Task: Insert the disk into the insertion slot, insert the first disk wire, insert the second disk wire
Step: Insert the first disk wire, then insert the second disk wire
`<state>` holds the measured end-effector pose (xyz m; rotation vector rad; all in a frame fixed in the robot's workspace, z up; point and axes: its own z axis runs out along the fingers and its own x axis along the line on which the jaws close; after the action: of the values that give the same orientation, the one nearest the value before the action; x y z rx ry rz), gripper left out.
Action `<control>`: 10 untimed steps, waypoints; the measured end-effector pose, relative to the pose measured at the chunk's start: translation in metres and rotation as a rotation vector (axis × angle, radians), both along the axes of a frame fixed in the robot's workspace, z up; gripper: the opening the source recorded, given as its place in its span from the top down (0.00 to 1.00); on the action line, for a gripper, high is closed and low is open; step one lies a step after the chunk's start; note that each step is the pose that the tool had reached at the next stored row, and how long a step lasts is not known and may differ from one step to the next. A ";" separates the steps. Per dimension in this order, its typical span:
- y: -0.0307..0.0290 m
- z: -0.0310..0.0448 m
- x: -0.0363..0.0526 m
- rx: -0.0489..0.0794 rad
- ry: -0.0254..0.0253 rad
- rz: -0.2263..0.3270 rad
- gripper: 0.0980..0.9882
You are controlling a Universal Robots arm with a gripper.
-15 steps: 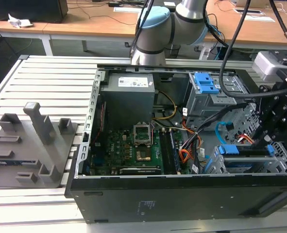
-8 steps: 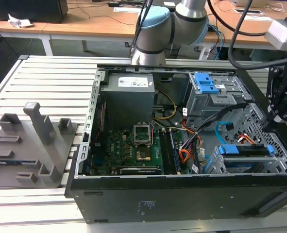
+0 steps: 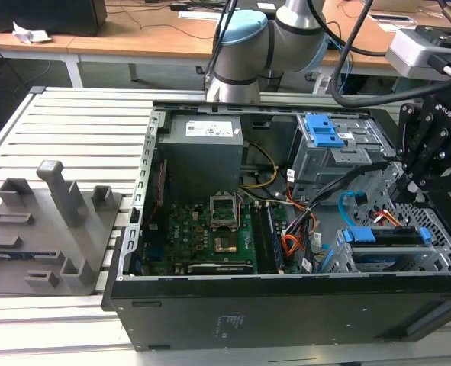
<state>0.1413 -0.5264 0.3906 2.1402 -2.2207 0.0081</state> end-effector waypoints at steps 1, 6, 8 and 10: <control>0.0000 0.0000 0.0000 0.000 0.0000 0.000 0.99; 0.0000 0.0000 0.0000 0.000 0.0000 0.000 0.99; 0.0000 0.0000 0.0000 0.000 0.0000 0.000 0.99; 0.0000 0.0000 0.0000 0.000 0.0000 0.000 0.99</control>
<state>0.1413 -0.5264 0.3906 2.1406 -2.2203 0.0081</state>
